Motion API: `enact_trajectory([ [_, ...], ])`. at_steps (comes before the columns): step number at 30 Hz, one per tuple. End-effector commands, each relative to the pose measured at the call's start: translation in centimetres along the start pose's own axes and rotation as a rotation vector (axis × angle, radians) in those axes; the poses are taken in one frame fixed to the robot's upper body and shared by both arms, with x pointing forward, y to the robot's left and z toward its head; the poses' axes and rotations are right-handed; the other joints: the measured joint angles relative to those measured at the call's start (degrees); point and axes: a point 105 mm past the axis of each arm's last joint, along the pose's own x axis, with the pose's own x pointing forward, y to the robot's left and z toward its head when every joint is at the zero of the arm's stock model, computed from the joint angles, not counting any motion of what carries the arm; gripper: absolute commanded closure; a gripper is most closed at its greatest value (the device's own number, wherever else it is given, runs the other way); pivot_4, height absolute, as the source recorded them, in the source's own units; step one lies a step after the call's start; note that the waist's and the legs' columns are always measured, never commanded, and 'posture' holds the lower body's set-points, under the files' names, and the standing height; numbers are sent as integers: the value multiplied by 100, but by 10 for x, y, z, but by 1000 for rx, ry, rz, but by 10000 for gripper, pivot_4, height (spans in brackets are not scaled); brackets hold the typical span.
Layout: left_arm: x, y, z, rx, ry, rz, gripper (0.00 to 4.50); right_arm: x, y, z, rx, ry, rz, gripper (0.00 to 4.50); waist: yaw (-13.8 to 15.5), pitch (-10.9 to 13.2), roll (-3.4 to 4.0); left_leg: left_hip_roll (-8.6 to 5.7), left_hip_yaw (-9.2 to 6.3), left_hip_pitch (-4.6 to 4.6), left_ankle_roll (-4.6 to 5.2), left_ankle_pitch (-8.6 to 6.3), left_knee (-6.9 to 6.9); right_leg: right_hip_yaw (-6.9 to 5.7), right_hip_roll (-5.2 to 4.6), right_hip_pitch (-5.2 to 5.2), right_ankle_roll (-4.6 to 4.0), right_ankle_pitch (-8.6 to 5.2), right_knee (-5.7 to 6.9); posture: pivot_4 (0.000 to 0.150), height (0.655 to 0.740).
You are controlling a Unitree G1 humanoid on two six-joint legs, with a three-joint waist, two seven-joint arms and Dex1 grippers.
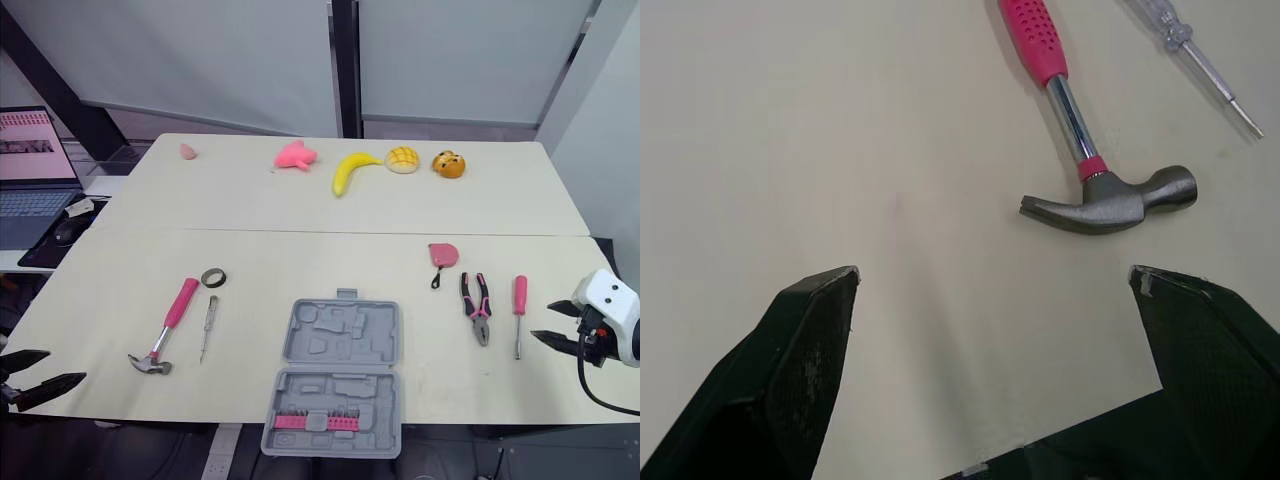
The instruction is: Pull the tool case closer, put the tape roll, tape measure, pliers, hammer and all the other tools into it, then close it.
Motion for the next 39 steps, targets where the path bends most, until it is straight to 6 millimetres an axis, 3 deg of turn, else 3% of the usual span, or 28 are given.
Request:
enact_trajectory([
  [1, -4, 1, 14, 20, -57, 20, 0, -9, -7, 5, -38, -3, -26, 625, -1, 0, 0, 0, 2, 2, 0, 0, 0, 2, 0, 1, 0, 0, 0, 1500, 7369],
  [10, -3, -5, 16, 3, -75, 32, 0, -9, -8, 1, -43, 12, -29, 625, -10, 0, 0, 2, 7, 4, 0, 0, -1, 6, 0, 1, -3, 2, 0, 1500, 7369],
  [14, -6, -4, 16, -5, -79, 55, 0, -3, -10, 13, -67, -35, -37, 625, -12, 0, 0, 1, 7, 5, 0, 0, -1, 6, 0, 1, -3, 2, 0, 1500, 7369],
  [19, -10, -7, 12, -13, -82, 79, 0, 15, 2, 61, -144, -168, 41, 625, -52, 1, 1, 10, 20, 16, 0, 0, -1, 11, 2, 3, -2, 1, 0, 1500, 7369],
  [23, -14, -13, 9, -21, -88, 101, 0, 28, 41, 138, -208, -401, 250, 625, -57, 3, 4, 39, 32, 25, -1, 0, -3, 17, 26, 3, -4, 2, -1, 1500, 7369],
  [26, -17, -17, 7, -25, -78, 104, 0, 34, 61, 175, -219, -515, 349, 625, -42, 4, 2, 70, 20, 27, -1, -1, -4, 10, 60, 2, -20, 4, -2, 1500, 7369],
  [31, -21, -21, 13, -32, -83, 114, 0, 47, 78, 203, -235, -578, 440, 625, 59, 2, -3, 69, 9, 21, -1, -1, -7, 2, 64, -2, -53, 16, -3, 1500, 7369],
  [39, -16, -33, 29, -48, -103, 85, 0, 64, 88, 216, -233, -625, 452, 625, 91, 2, -3, 70, 9, 11, -2, -1, -8, -1, 65, -11, -53, 16, -6, 1500, 7369],
])
